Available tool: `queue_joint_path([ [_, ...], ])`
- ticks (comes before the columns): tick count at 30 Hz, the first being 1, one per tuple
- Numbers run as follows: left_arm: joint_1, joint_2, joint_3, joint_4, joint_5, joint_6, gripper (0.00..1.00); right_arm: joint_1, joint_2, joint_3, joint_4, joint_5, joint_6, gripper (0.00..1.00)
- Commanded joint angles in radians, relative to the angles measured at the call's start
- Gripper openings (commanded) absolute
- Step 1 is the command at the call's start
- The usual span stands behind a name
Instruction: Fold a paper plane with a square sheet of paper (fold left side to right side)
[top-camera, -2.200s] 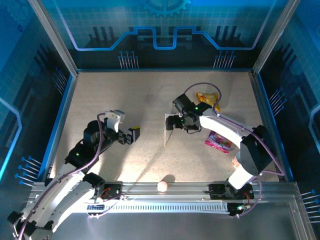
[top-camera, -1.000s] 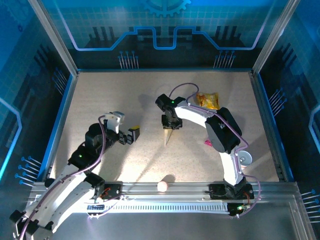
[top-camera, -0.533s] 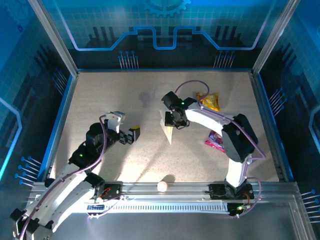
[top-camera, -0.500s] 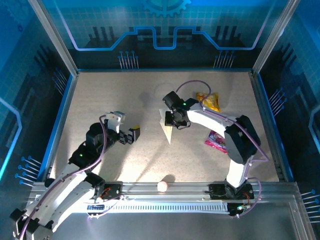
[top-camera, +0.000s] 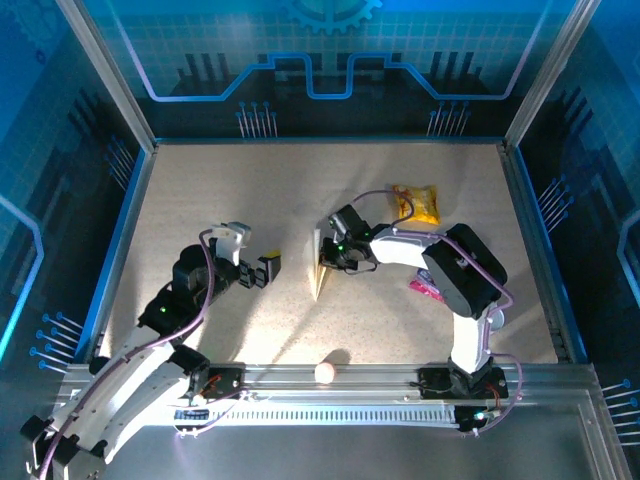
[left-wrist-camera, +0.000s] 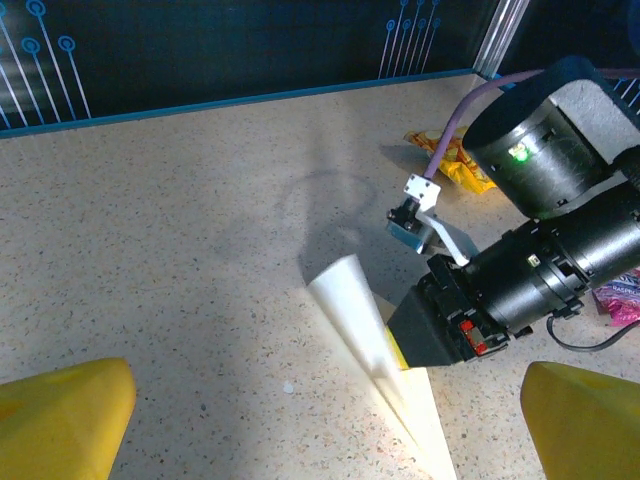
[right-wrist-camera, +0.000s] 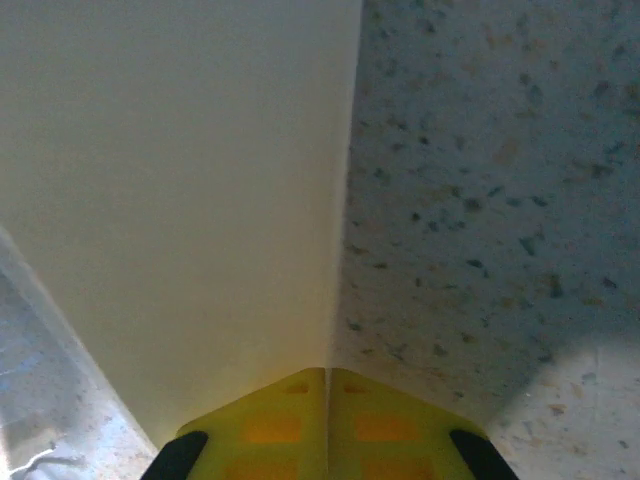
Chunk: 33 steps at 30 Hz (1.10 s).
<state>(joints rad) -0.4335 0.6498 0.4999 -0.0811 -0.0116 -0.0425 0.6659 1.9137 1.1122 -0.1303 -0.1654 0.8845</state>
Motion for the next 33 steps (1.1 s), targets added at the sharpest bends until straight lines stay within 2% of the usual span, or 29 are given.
queue_joint_path([
  [1, 0.007, -0.003, -0.004, 0.013, 0.009, 0.011, 1.00, -0.016, -0.014, -0.018, 0.035, 0.001, 0.007, 0.03],
  [16, 0.007, 0.007, -0.002, 0.015, 0.010, 0.011, 1.00, -0.028, -0.073, -0.023, -0.051, 0.049, -0.044, 0.23],
  [22, 0.007, 0.008, -0.003, 0.015, 0.008, 0.011, 1.00, -0.028, -0.133, 0.002, -0.171, 0.106, -0.068, 0.40],
  [26, 0.006, 0.008, -0.001, 0.014, 0.007, 0.013, 1.00, -0.019, -0.194, 0.054, -0.339, 0.158, -0.091, 0.51],
  [33, 0.007, 0.007, 0.000, 0.012, 0.004, 0.018, 1.00, 0.055, -0.170, 0.163, -0.496, 0.141, -0.080, 0.55],
])
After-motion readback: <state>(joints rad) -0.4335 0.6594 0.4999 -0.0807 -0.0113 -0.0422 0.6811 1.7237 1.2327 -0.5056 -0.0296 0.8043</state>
